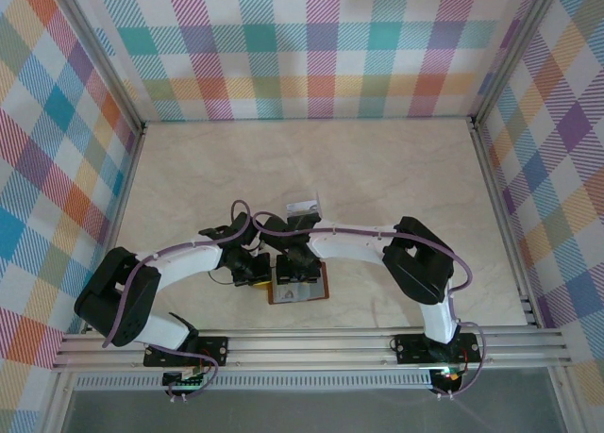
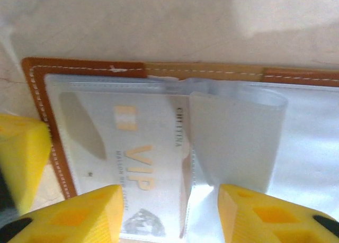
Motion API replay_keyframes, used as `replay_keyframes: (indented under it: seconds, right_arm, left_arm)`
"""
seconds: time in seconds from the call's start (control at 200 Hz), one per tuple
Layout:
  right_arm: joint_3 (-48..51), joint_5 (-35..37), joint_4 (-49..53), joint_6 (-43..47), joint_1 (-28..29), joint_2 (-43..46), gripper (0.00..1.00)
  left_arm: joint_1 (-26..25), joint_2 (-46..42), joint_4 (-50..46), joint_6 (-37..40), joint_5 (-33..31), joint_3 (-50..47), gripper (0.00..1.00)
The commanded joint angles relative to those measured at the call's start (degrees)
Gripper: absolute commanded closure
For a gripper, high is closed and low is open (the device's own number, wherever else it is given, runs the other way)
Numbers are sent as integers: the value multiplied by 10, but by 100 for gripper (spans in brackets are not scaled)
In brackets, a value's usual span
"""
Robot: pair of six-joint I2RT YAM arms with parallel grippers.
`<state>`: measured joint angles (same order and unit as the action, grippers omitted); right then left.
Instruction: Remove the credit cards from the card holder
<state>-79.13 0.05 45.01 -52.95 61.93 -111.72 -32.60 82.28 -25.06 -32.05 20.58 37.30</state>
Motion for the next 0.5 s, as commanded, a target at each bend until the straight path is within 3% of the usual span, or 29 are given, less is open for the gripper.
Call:
replay_keyframes:
  seconds: [0.0, 0.495]
  right_arm:
    - [-10, 42, 55, 11, 3, 9, 45]
    - [11, 78, 68, 13, 2, 41, 44]
  left_arm:
    - [-6, 20, -15, 7, -4, -11, 94]
    - [-6, 12, -32, 9, -13, -3, 93]
